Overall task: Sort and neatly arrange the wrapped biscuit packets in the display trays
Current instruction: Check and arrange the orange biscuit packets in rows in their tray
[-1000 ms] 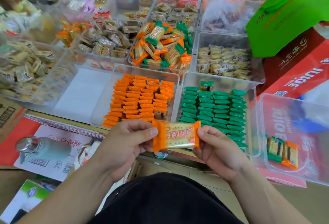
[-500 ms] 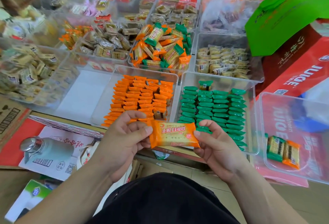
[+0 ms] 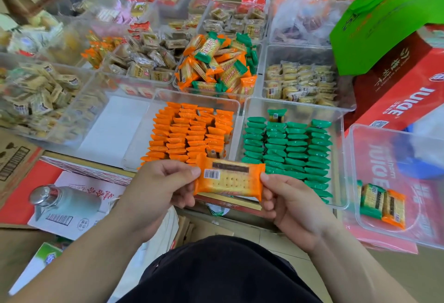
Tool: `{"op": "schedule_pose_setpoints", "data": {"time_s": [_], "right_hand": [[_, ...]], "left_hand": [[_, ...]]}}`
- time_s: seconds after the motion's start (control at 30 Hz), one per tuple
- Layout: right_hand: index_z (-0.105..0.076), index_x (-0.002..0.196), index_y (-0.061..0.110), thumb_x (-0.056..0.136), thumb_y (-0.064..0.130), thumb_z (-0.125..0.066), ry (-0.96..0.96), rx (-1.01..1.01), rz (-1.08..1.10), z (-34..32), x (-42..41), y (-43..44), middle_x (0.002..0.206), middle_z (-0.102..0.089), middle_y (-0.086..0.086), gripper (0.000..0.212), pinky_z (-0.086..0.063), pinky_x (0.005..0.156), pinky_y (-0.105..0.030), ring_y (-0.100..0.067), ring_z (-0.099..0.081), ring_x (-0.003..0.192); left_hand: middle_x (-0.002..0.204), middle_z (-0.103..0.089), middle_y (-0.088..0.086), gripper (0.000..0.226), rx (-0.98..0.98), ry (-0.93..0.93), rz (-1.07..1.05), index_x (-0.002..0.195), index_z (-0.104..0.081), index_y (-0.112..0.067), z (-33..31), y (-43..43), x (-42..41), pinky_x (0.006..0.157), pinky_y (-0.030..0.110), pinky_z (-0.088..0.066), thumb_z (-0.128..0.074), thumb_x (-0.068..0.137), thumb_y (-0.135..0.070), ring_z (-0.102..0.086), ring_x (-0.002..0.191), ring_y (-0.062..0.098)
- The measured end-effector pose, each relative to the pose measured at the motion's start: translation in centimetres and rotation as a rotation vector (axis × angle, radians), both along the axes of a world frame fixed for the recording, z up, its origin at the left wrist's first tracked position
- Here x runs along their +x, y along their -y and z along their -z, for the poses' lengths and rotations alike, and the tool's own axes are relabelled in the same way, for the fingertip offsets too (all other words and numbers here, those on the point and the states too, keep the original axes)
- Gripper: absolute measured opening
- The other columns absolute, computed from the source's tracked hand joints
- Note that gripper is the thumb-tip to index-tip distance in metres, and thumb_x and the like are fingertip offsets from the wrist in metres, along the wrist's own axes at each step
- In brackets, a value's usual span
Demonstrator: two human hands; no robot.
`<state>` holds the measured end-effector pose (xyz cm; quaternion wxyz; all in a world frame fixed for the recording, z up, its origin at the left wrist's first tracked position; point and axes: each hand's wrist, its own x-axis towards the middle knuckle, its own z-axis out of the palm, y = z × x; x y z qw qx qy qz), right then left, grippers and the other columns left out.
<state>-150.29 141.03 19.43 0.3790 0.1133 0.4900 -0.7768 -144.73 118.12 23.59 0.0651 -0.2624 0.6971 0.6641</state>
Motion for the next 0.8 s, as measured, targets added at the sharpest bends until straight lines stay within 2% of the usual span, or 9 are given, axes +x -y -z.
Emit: {"op": "schedule_pose_setpoints", "data": {"time_s": [0.07,0.2,0.33,0.4,0.57,0.67,0.73,0.8], "right_hand": [[-0.048,0.064,0.012,0.083,0.018,-0.065,0.131,-0.093,0.026,0.2,0.1,0.2,0.056,-0.039,-0.002,0.026,-0.029,0.042,-0.02,-0.01,-0.036,0.046],[-0.047,0.063,0.016,0.086,0.018,-0.065,0.14,-0.108,0.034,0.6,0.2,0.4,0.051,-0.034,0.002,0.029,-0.025,0.039,-0.019,-0.008,-0.03,0.041],[-0.054,0.067,0.015,0.08,0.021,-0.072,0.03,-0.075,0.067,0.2,0.1,0.3,0.049,-0.032,0.001,0.023,-0.026,0.039,-0.019,-0.008,-0.028,0.04],[-0.061,0.069,0.013,0.08,0.014,-0.079,-0.057,-0.06,0.076,-0.3,-0.1,0.1,0.049,-0.033,0.0,0.02,-0.029,0.04,-0.02,-0.01,-0.03,0.041],[-0.067,0.067,0.015,0.085,0.015,-0.07,-0.104,-0.086,0.036,-1.4,-0.2,0.2,0.051,-0.035,-0.001,0.019,-0.028,0.044,-0.021,-0.011,-0.031,0.043],[-0.066,0.074,0.012,0.08,0.021,-0.069,-0.108,-0.048,0.041,-1.3,-0.3,0.4,0.051,-0.036,-0.002,0.011,-0.028,0.044,-0.022,-0.012,-0.03,0.042],[-0.066,0.079,0.012,0.079,0.024,-0.07,-0.114,0.044,0.053,-0.8,-0.6,0.5,0.049,-0.038,-0.003,0.012,-0.028,0.042,-0.023,-0.013,-0.031,0.041],[-0.066,0.086,0.012,0.085,0.025,-0.067,-0.12,0.16,0.053,-0.2,-0.8,0.6,0.051,-0.048,-0.005,0.014,-0.033,0.04,-0.023,-0.014,-0.04,0.041]], "left_hand": [[0.06,-0.052,0.014,0.019,0.22,0.069,-0.042,0.064,-0.066,-0.006,0.0,0.1,-0.1,0.047,0.027,-0.04,-0.072,0.076,-0.019,-0.051,0.048,0.019],[0.067,-0.054,0.015,0.017,0.33,0.084,-0.059,0.078,-0.066,0.001,0.3,0.4,-0.1,0.044,0.023,-0.044,-0.071,0.075,-0.015,-0.051,0.049,0.018],[0.069,-0.057,0.012,0.015,0.237,0.063,-0.014,0.078,-0.071,-0.004,0.8,0.8,-0.1,0.05,0.023,-0.045,-0.069,0.079,-0.018,-0.052,0.054,0.017],[0.066,-0.056,0.01,0.016,0.173,0.067,0.016,0.076,-0.07,-0.006,1.4,0.9,0.0,0.053,0.025,-0.043,-0.069,0.078,-0.021,-0.053,0.054,0.017],[0.066,-0.056,0.011,0.015,0.234,0.115,0.026,0.073,-0.069,-0.007,2.6,0.2,0.2,0.058,0.03,-0.041,-0.068,0.077,-0.021,-0.055,0.054,0.017],[0.062,-0.055,0.01,0.014,0.233,0.12,-0.019,0.08,-0.068,-0.006,2.9,0.0,0.0,0.053,0.029,-0.04,-0.067,0.081,-0.02,-0.053,0.05,0.018],[0.057,-0.053,0.01,0.013,0.194,0.097,-0.055,0.085,-0.067,-0.006,2.9,0.2,-0.2,0.047,0.028,-0.036,-0.066,0.084,-0.019,-0.048,0.044,0.02],[0.059,-0.06,0.013,0.011,0.1,0.049,-0.057,0.088,-0.068,-0.005,2.8,0.4,-0.5,0.043,0.026,-0.036,-0.065,0.089,-0.016,-0.049,0.041,0.021]]}}
